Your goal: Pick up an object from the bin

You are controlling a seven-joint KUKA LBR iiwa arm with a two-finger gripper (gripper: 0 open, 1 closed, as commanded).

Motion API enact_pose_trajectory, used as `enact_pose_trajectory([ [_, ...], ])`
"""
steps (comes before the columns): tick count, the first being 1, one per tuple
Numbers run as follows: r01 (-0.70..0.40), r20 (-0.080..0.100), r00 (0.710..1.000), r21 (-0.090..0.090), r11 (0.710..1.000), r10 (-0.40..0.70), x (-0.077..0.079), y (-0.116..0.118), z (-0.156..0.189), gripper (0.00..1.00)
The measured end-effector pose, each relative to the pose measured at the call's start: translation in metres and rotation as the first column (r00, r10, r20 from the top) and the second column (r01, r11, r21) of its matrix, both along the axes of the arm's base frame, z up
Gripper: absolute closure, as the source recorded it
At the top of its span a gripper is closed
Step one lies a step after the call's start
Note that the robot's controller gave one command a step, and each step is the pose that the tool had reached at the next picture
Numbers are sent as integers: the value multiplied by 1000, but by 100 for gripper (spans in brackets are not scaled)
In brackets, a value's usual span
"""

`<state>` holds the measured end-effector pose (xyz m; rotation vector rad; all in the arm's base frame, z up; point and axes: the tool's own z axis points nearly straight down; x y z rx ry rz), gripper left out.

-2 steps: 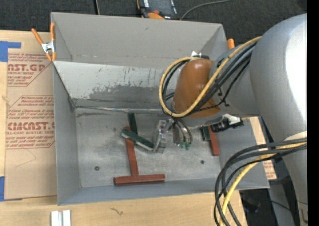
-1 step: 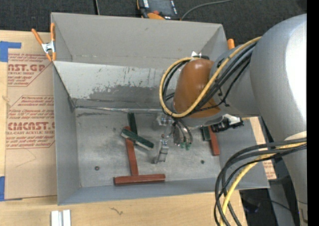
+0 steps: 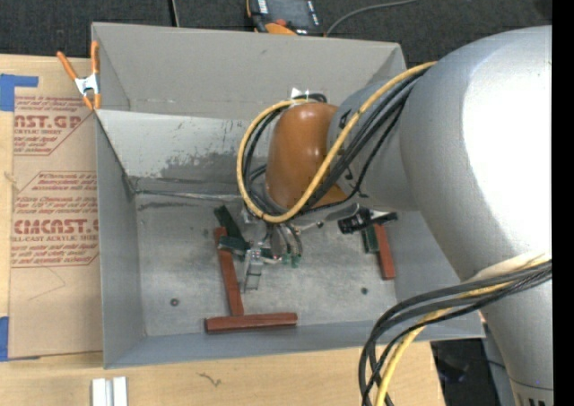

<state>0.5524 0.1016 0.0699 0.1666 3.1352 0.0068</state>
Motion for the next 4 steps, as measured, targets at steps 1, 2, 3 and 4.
enact_pose_trajectory([
  [1,5,0,1000,-4,1000,-5,0,-5,0,100],
  [2,-32,-3,999,-1,1000,32,-20,55,0,100],
  [3,-38,4,999,-3,999,38,-24,32,63,100],
  [4,-39,-1,999,-4,999,39,-25,33,60,0],
])
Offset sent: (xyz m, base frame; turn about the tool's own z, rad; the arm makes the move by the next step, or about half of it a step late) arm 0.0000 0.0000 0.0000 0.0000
